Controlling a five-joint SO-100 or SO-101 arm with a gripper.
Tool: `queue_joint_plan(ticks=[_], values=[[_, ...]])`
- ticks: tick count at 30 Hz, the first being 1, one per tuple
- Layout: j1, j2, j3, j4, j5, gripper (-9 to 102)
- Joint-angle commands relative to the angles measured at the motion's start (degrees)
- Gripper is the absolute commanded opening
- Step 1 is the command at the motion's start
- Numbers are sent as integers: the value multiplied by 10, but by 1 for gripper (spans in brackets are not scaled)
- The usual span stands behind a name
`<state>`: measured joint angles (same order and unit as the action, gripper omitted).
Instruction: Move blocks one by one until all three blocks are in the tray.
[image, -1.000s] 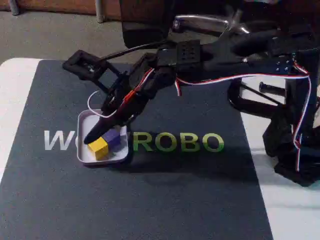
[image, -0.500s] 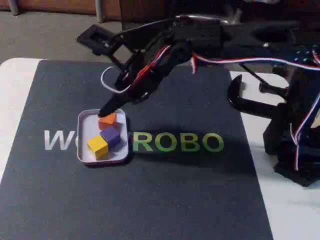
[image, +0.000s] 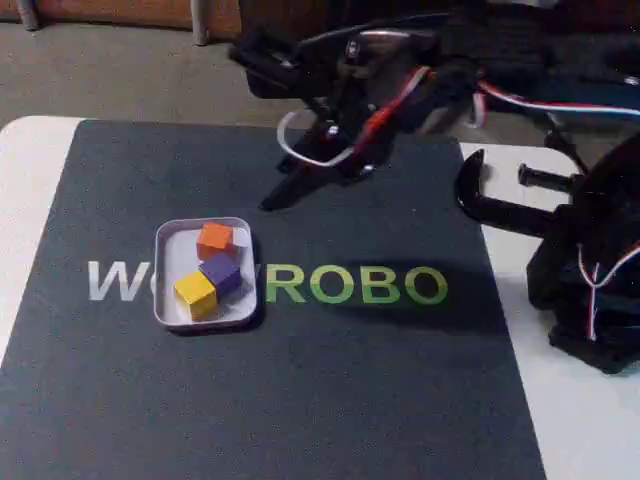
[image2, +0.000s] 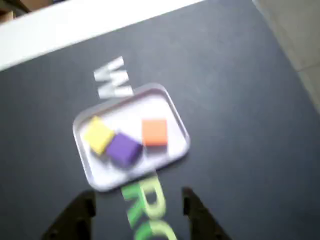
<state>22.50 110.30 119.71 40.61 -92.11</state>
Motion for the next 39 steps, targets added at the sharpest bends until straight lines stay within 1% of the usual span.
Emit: queue_joint_plan(ticks=[1, 8, 9, 13, 17, 24, 27, 30, 33, 34, 36, 39], values=[[-4, 110, 63, -4, -16, 19], [-18, 307, 223, 1, -45, 19], [-18, 325, 241, 1, -51, 18], [-15, 360, 284, -4, -68, 0], [-28, 367, 301, 1, -76, -7], [-48, 386, 361, 1, -107, -8], [-64, 434, 415, -3, -111, -8], [-84, 526, 482, 4, -117, -8], [-93, 646, 550, 40, -140, -8], [-93, 693, 567, 69, -149, -8], [-99, 793, 585, 156, -167, -8], [-106, 793, 591, 190, -180, -8]])
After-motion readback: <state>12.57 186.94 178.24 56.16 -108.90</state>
